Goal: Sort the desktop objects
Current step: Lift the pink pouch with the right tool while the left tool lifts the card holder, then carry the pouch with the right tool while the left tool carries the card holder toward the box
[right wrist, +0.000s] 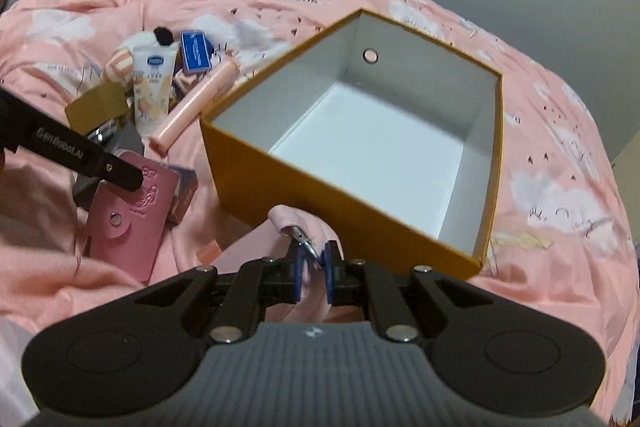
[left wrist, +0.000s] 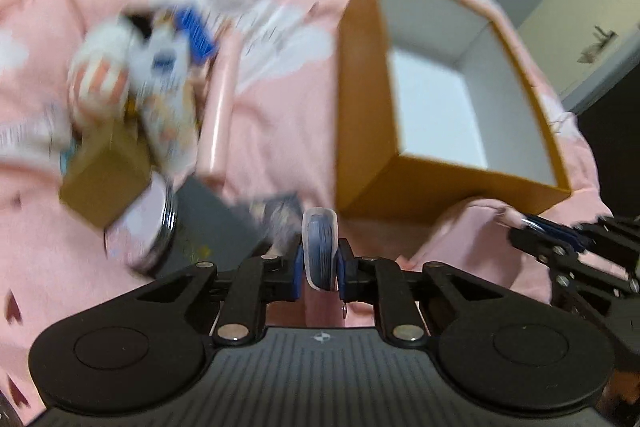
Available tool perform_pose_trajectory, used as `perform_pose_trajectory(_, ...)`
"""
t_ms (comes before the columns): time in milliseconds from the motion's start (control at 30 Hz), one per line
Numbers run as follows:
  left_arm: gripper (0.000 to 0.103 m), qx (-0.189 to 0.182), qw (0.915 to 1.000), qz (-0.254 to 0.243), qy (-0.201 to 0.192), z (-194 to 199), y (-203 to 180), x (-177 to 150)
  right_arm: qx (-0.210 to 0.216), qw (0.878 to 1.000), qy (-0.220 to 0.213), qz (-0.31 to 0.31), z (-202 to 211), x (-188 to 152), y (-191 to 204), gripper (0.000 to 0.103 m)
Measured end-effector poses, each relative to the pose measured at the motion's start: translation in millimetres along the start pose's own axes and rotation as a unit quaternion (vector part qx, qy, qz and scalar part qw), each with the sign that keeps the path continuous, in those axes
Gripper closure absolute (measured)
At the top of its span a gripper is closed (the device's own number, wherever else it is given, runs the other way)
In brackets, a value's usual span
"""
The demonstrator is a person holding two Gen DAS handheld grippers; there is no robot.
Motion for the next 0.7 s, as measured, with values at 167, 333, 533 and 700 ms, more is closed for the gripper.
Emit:
perform_pose_trajectory(167, 0.085, -0.001, 0.9961, -0.059, -0.066, 18.5, -20.8, 7.8, 0.010, 0.999, -0.017, 0.030, 5.4, 7.1, 15.3, 0.093)
perform_pose_trajectory(333, 0.085, 0.027, 0.9969, -0.073, 0.005, 5.9, -15.7, -17.3, 0.038, 0.998, -0.006, 0.053, 6.3, -2.3, 30.8, 0.092)
perform_pose_trajectory(533, 0.085, -0.002, 0.9972, -0.074, 0.013, 27.7, -13.8, -28.3, 0.189, 0.982, 0.001, 0.006, 21.0, 1.6, 49.2, 0.091)
perform_pose_trajectory(700, 0.085, -0.008, 0.9970, -0.076, 0.015, 29.1, -16.3, -35.6, 0.210, 0.978, 0.010, 0.008, 21.9, 0.5, 62.4, 0.089)
Point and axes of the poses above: each gripper's, at about its wrist camera, not at the fingertips, and z roughly against the way its jaws point, y to its left, x to its top, the point moved 9 cm from there along -z, roughly the way its jaws point, and after that the axes turned 4 degrees about x, right-handed, at the moved point
